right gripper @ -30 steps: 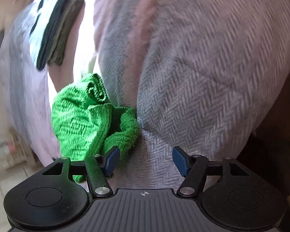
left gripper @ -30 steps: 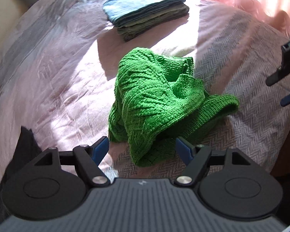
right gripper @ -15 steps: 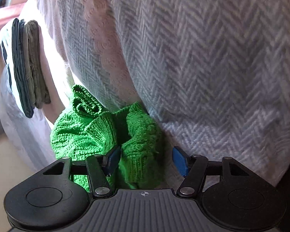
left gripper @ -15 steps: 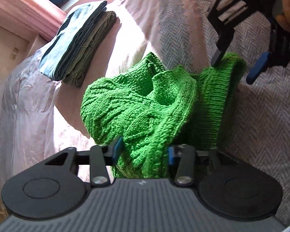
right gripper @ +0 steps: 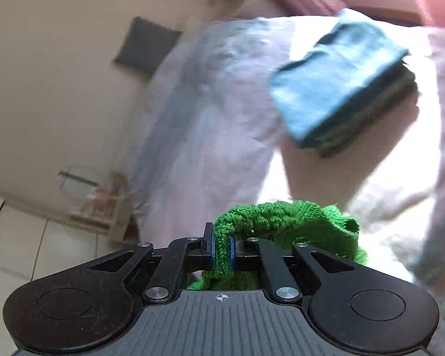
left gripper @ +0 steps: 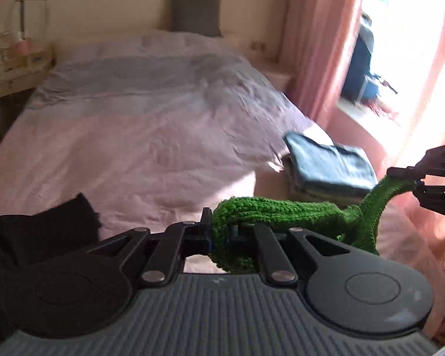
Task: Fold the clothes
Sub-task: 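Grasp the crumpled green vest with both grippers and lift it, then shake out the green vest and lay it flat on the bed with both grippers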
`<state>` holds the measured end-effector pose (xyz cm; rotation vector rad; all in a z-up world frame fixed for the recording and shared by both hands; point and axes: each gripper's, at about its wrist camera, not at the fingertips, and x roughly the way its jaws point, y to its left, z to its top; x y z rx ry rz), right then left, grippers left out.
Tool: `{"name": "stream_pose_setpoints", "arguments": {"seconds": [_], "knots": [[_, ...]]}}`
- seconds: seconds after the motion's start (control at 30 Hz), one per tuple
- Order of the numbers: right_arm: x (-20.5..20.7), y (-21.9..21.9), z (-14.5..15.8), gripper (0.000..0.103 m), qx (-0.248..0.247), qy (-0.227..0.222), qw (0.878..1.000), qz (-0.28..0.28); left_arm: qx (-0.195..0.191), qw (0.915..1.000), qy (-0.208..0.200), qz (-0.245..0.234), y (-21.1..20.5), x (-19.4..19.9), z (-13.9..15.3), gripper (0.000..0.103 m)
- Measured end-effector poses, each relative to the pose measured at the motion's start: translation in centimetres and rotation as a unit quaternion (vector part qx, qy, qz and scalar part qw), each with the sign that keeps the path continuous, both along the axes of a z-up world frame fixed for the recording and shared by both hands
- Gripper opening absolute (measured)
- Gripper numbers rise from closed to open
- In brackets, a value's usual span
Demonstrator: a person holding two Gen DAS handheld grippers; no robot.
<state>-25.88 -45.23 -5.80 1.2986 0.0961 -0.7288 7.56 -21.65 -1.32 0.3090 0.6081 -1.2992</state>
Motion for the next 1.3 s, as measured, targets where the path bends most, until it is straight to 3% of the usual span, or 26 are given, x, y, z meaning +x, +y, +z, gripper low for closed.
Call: {"name": "stream_pose_setpoints", "arguments": {"seconds": [0.1, 0.23, 0.27, 0.3, 0.37, 0.4, 0.47, 0.57, 0.7, 0.87, 1.07, 1.3], "knots": [[4.5, -1.3, 6.2, 0.007, -0.091, -0.043, 0.993, 0.056, -0.048, 0.9977, -0.015, 0.044, 4.5, -1.2, 5.2, 0.006], [7.4, -2.2, 12.1, 0.007, -0.143, -0.086, 0.979, 0.119, -0.069, 0.9974, -0.008, 0.019, 8.1, -7.3, 8.6, 0.009], [7.3, -2.4, 13.0, 0.007, -0.147, -0.078, 0.977, 0.133, -0.067, 0.9977, 0.008, 0.004, 8.5, -9.1, 8.6, 0.016], [7.2, -2.6, 13.0, 0.011, -0.148, -0.055, 0.978, 0.138, -0.064, 0.9974, 0.032, -0.004, 8.4, -11.0, 8.0, 0.033], [6.8, -3.0, 12.9, 0.067, -0.152, -0.011, 0.978, 0.144, -0.036, 0.9954, 0.081, -0.035, 7.5, -14.3, 5.9, 0.047], [5.8, -2.5, 12.3, 0.093, -0.17, 0.008, 0.978, 0.121, -0.013, 0.9934, 0.102, -0.051, 6.7, -16.1, 4.6, 0.046], [3.9, -1.4, 11.0, 0.093, -0.194, 0.057, 0.975, 0.096, 0.029, 0.9917, 0.109, -0.06, 6.0, -18.7, 2.4, 0.047], [0.7, -0.1, 6.8, 0.093, -0.147, 0.115, 0.978, 0.094, 0.077, 0.9902, 0.108, -0.044, 6.4, -20.3, 0.0, 0.047], [-5.0, 2.6, -0.6, 0.093, -0.045, 0.161, 0.981, 0.103, 0.115, 0.9882, 0.1, 0.02, 9.6, -17.8, -2.0, 0.047], [-11.1, 6.4, -6.6, 0.093, 0.046, 0.222, 0.969, 0.1, 0.162, 0.9786, 0.081, 0.098, 14.2, -13.2, -4.6, 0.047], [-9.4, 12.0, -7.0, 0.093, 0.078, 0.227, 0.965, 0.102, 0.183, 0.9732, 0.066, 0.123, 17.8, -8.3, -5.4, 0.047], [-7.5, 18.5, -7.4, 0.093, 0.114, 0.233, 0.96, 0.103, 0.226, 0.9682, 0.047, 0.097, 19.4, -3.6, -6.8, 0.048]]}}
